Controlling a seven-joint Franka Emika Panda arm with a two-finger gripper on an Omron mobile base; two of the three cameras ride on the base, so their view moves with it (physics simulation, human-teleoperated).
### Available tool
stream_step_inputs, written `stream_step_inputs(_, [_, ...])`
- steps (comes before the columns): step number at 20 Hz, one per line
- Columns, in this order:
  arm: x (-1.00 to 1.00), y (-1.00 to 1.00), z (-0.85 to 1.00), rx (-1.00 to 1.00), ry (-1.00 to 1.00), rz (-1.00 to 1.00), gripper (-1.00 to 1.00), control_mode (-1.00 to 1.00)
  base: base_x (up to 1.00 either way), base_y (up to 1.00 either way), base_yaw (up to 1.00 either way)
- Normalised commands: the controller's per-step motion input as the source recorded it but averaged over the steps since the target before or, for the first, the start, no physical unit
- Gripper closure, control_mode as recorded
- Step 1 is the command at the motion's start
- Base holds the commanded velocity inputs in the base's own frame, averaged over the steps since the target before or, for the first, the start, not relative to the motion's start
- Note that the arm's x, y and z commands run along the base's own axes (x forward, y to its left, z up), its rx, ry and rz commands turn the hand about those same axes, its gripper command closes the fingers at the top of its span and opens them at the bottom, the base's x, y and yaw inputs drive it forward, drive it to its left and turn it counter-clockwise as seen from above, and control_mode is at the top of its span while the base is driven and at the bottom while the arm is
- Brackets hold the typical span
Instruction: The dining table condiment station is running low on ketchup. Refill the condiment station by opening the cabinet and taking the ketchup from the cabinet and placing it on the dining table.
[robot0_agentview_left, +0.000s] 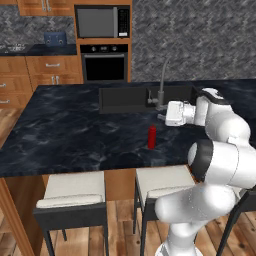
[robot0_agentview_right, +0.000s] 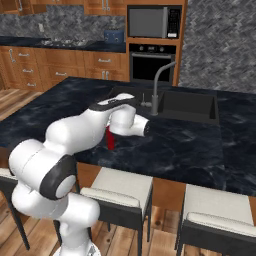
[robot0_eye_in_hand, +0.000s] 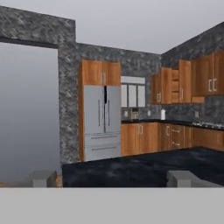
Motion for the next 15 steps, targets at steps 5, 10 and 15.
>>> stream_step_inputs(5, [-0.46, 0.38, 0.38, -0.12, 0.16, -0.31, -1.00, -1.00, 0.00, 0.00, 0.00])
stream_step_inputs(10, [-0.42, 0.31, 0.42, -0.15, 0.18, -0.33, -1.00, -1.00, 0.00, 0.00, 0.00])
stream_step_inputs(15, [-0.41, 0.23, 0.42, -0.14, 0.20, -0.34, -1.00, -1.00, 0.00, 0.00, 0.00])
